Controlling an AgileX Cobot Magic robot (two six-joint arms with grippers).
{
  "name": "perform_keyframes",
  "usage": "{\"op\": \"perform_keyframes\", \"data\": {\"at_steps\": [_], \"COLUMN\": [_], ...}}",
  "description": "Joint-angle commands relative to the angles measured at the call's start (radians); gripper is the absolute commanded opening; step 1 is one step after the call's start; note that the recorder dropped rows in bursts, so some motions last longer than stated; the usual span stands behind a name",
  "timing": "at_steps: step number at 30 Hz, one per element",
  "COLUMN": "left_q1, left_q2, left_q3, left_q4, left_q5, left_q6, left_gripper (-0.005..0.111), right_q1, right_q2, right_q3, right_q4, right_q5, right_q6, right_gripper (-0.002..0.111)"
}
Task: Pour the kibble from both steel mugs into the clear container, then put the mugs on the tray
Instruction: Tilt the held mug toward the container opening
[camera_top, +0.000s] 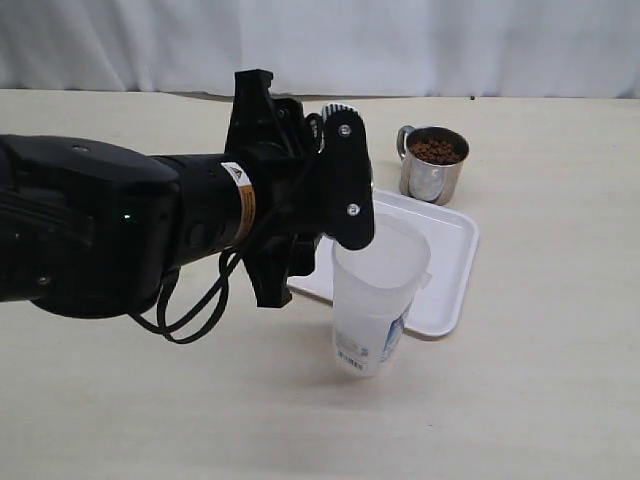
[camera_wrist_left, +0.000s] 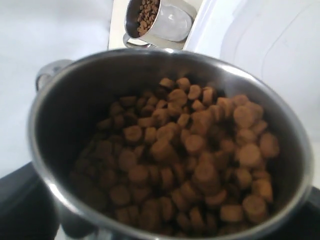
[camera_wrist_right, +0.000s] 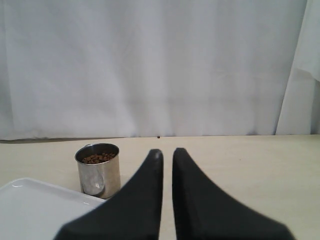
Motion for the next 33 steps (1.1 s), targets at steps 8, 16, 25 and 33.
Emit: {"op": "perform_keyframes", "data": {"at_steps": [8,16,25,33], "left_q1": [-0.044,-0.064,-0.071,-0.073], "left_q2": [-0.006,-0.006,-0.006,-0.006], "left_q3": [-0.013,-0.059,-0.061,-0.061], "left_q4": [0.032,0.016,0.02,0.013], "left_q5": [0.081,0.09,0.109,0.114], "left_q6": [0.005,0.017,0.027,0.066], "left_gripper": [0.0,0.0,0.0,0.0], "right_q1": [0.005,0.005,0.005,0.005], "right_q2": [-0.003,-0.003,-0.003,-0.003], "right_q3": [0.003,0.003,0.003,0.003], "right_q4": [0.0,0.0,0.0,0.0], "right_q5": [-0.007,-0.007,-0.007,-0.007], "right_q6": [0.0,0.0,0.0,0.0], "right_gripper": [0.005,0.005,0.005,0.005]}}
